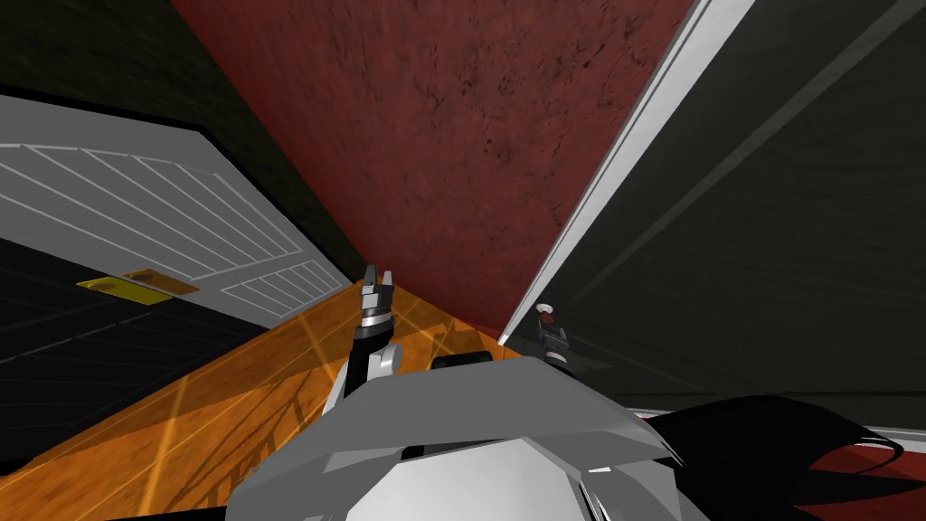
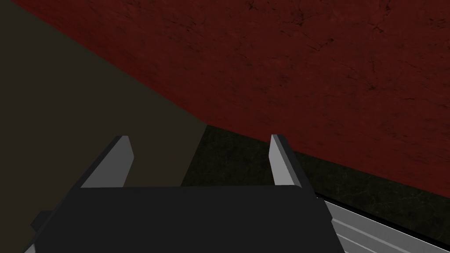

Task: Pull the door open

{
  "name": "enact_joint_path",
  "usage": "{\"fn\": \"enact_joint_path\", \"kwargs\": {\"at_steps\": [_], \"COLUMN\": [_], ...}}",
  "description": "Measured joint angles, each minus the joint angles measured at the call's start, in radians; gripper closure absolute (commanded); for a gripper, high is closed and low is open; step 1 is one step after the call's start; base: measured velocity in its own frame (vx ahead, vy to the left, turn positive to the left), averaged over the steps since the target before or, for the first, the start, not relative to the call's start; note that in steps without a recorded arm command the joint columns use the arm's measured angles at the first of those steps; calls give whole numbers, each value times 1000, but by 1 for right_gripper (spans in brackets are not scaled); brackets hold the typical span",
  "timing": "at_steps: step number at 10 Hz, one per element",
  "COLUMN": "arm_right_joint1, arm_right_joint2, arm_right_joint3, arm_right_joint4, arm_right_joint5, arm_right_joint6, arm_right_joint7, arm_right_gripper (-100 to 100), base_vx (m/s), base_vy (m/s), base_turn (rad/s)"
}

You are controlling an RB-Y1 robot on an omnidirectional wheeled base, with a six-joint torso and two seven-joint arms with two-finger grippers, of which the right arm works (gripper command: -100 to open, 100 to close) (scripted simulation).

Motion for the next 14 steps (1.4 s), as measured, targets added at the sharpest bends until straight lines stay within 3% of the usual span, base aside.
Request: {"fn": "enact_joint_path", "kwargs": {"at_steps": [3,4,10,14], "arm_right_joint1": [-19,-20,-19,-18], "arm_right_joint2": [-30,-30,-29,-34], "arm_right_joint3": [-4,-4,-3,11], "arm_right_joint4": [57,58,58,55], "arm_right_joint5": [-4,-4,-2,-14], "arm_right_joint6": [-21,-22,-18,-19], "arm_right_joint7": [-33,-36,-33,-103], "arm_right_gripper": [-100,100,100,100], "base_vx": [145,-13,-15,-23], "base_vy": [-40,3,4,2], "base_turn": [-16,-1,3,0]}}
